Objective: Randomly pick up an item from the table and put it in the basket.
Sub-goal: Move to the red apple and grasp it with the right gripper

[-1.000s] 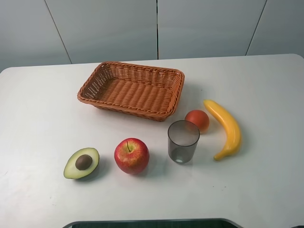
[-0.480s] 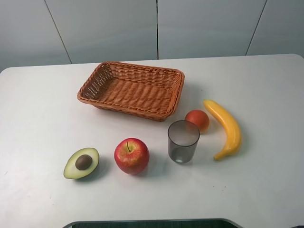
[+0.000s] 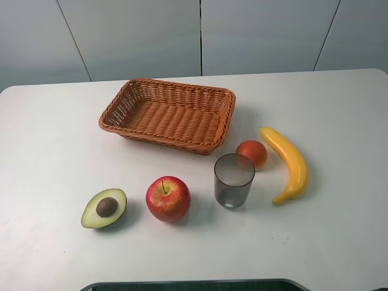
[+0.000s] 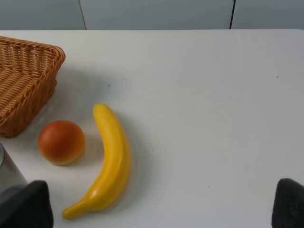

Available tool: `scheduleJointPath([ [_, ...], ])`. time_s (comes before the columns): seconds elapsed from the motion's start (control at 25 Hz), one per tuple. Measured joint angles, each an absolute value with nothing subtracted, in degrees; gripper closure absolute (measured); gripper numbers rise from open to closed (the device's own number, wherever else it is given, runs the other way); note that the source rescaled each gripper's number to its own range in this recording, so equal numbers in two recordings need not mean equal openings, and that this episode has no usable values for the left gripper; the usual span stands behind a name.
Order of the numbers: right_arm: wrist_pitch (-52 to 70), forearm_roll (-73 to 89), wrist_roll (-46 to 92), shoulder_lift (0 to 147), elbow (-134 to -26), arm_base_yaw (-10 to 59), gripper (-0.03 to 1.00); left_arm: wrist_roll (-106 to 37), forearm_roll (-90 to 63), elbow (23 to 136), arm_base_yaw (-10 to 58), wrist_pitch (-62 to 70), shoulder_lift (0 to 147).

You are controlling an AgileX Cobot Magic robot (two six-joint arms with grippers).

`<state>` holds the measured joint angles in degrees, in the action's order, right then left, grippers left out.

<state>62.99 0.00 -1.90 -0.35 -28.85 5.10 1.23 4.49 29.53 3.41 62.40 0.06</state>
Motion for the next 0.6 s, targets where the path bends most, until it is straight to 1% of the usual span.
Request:
scheduleJointPath([
  [0.6,63.0,0.0,-1.9,-0.3,-28.8,5.1,-0.03,1.2,4.5,29.5,3.4,62.4,0.1],
])
